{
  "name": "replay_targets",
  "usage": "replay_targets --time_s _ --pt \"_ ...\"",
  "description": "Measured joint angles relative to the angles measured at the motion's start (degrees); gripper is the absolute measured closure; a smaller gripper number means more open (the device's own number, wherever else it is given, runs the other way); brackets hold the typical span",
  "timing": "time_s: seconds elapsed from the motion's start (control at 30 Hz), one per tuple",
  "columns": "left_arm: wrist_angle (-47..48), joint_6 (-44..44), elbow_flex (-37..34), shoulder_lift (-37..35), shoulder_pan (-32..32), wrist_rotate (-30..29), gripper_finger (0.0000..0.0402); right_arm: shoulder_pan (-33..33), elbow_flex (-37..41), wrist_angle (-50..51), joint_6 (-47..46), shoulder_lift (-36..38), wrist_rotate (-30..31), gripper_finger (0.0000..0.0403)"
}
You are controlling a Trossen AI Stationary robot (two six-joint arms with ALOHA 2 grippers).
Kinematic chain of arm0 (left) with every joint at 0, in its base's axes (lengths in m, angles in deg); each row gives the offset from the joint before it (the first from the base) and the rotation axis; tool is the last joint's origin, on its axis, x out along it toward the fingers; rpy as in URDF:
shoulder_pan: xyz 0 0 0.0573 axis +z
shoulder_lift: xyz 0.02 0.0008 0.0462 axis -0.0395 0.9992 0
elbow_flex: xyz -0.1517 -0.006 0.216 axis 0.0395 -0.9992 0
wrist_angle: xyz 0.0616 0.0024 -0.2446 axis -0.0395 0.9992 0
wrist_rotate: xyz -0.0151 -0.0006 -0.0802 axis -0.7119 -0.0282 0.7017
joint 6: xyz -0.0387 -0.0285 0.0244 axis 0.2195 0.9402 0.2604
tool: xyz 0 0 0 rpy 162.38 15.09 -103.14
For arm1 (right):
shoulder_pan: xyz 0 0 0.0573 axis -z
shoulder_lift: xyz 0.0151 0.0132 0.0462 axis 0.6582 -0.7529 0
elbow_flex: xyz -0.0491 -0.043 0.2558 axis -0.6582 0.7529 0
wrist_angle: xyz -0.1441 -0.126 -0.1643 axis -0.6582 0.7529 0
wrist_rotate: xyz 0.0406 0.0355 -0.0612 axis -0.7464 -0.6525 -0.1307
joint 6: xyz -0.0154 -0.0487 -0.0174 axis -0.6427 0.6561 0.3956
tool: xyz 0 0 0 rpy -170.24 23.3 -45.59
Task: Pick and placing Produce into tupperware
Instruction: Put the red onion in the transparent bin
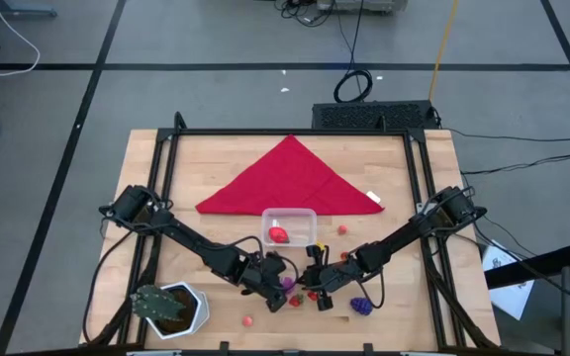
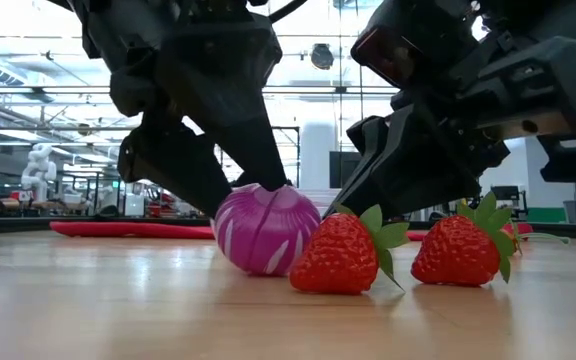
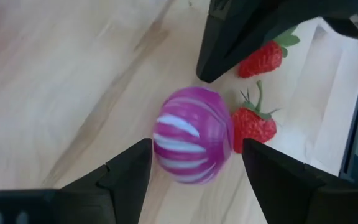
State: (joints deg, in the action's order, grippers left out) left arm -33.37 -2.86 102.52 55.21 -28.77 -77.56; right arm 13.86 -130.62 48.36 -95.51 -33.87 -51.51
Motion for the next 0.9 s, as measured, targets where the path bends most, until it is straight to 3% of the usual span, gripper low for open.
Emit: replay_targets --time_s 0.9 --pt "0.39 0.04 0.0 0.0 -0.33 -0.04 0.0149 0.0 0.0 -2.71 0.24 0.02 -0.08 0.0403"
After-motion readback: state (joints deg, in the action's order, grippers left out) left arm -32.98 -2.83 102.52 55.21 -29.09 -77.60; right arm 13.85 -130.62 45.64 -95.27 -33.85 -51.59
